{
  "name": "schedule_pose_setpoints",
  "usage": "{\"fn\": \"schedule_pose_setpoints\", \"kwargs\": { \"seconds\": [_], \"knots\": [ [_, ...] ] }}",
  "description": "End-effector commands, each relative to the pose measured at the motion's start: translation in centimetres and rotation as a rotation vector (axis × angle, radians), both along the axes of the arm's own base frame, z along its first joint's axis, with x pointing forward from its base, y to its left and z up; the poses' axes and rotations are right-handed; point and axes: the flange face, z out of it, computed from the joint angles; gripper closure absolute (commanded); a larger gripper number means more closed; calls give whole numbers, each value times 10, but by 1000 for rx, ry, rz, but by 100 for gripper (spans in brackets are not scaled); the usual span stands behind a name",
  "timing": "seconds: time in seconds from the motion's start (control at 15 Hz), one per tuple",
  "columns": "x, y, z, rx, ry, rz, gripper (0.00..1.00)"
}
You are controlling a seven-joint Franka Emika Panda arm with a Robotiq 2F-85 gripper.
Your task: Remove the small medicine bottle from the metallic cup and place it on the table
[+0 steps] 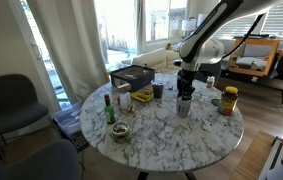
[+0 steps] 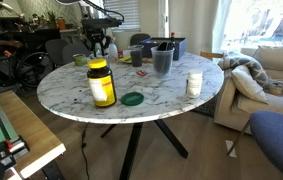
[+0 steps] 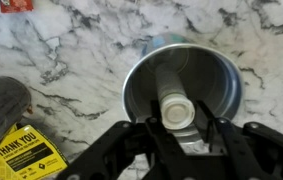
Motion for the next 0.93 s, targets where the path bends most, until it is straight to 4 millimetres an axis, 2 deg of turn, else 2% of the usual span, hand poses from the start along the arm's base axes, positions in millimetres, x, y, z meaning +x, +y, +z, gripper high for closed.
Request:
{"fn": "schedule_pose_setpoints", "kwargs": {
  "seconds": [0.0,0.27,0.4,0.53,0.8,0.87],
  "knots": [
    [-28,-5,53,32,54,29,88],
    [-47,-16,130,5,84,49,88],
    [-53,-16,162,20,8,73,88],
    [-59,-3,171,64,-11,140,88],
    [-77,45,141,152,89,328,88],
    [-65,31,157,110,58,249,63]
  ]
}}
